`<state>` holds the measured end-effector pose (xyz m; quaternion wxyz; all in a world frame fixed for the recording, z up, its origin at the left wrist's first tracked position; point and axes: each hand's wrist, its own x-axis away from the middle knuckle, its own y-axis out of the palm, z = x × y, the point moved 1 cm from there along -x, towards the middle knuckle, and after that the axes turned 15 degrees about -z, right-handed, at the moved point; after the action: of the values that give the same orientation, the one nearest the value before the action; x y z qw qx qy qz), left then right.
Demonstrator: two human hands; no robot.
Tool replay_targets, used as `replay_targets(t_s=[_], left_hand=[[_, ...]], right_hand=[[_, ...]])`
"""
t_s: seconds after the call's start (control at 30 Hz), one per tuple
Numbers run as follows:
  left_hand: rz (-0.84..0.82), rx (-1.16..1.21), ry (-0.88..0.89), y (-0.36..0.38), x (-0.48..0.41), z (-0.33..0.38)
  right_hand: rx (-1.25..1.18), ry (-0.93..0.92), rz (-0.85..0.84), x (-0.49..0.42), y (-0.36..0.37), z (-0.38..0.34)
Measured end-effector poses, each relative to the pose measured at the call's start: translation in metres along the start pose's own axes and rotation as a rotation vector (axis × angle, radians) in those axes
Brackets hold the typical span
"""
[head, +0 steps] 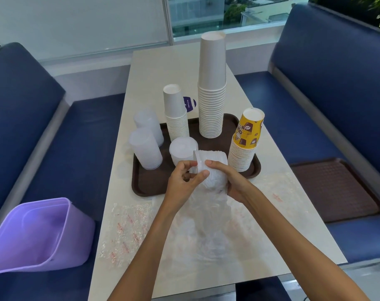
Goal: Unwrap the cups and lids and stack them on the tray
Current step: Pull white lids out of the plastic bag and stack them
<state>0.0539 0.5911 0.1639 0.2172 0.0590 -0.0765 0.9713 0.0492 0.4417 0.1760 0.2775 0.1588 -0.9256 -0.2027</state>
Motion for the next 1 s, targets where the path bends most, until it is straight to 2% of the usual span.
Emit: replay_targets(t_s=[0.33, 0.5, 0.63, 0.77, 1.0], left_hand=[[0.004, 0.045, -0.036, 0.001, -0.002, -0.003], [0.099, 0.008, -0.04, 0.0, -0.002, -0.006], [0.203, -0.127, -0.011, 0.003, -0.001, 0.0], [0.241, -0.283, 0.055, 0.009, 0.001, 0.002], [0.304, -0.641, 0.061, 0.019, 0.004, 0.017]], right_hand=[[-0.015, -0.007, -0.013, -0.001, -0.002, 0.001], [-0.057, -0.003, 0.013, -0.004, -0.004, 0.004], [-0.12, -0.015, 0.034, -0.006, -0.002, 0.006], [-0.163, -0.015, 0.046, -0.009, 0.001, 0.012], [-0.241, -0.058, 0.029, -0.008, -0.003, 0.018]])
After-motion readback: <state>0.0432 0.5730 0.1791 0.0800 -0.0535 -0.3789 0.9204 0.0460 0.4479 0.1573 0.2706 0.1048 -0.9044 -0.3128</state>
